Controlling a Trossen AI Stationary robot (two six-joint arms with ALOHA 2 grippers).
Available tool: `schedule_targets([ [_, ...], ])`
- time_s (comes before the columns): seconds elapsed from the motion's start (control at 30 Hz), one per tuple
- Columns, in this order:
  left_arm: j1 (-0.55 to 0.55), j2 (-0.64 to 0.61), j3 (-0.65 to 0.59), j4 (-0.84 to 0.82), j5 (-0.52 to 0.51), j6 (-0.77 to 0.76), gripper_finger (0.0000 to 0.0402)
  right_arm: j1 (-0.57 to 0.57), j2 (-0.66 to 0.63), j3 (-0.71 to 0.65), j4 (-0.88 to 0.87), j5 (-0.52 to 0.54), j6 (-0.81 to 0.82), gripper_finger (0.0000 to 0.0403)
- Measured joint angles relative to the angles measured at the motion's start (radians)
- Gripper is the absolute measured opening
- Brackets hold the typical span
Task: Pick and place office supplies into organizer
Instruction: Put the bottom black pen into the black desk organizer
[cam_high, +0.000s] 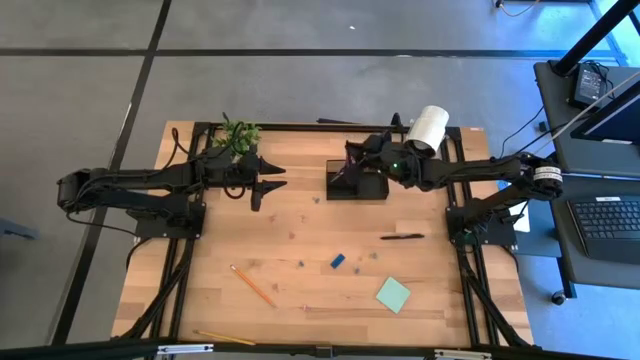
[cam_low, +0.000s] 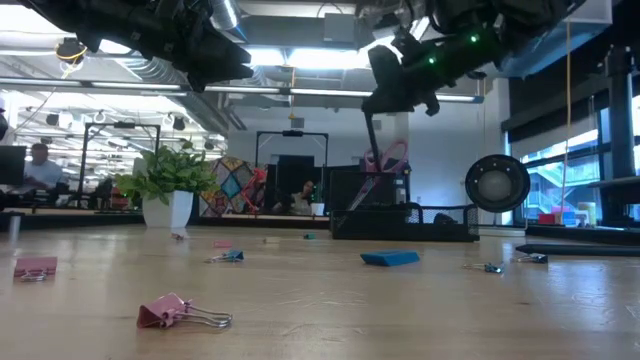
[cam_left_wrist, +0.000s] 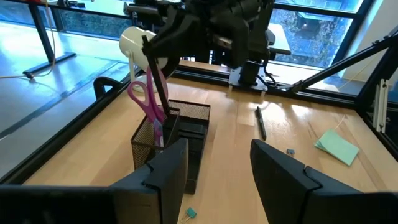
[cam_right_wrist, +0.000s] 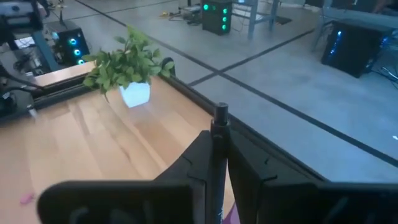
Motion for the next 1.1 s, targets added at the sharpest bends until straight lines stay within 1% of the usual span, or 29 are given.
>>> schedule_targets([
  [0.27, 0.000, 0.000, 0.000, 0.000, -0.005, 0.000, 0.0169, -0.001, 0.019, -0.043, 0.027, -0.025, 0.022, 0.0042],
  [0.43, 0.000, 0.000, 0.000, 0.000, -0.006, 0.000, 0.0169, -0.001, 0.093, -0.052, 0.062, -0.033, -0.001, 0.0042],
  [0.63, 0.000, 0.000, 0.000, 0.000, -0.006, 0.000, 0.0169, 0.000, 0.190, -0.052, 0.149, -0.034, -0.016, 0.0042],
  [0.77, 0.000, 0.000, 0.000, 0.000, -0.007, 0.000, 0.0169, 0.002, 0.237, -0.052, 0.161, -0.033, -0.027, 0.0042],
  [1.1, 0.000, 0.000, 0.000, 0.000, -0.007, 0.000, 0.0169, 0.007, 0.256, -0.052, 0.161, -0.033, -0.025, 0.0043],
])
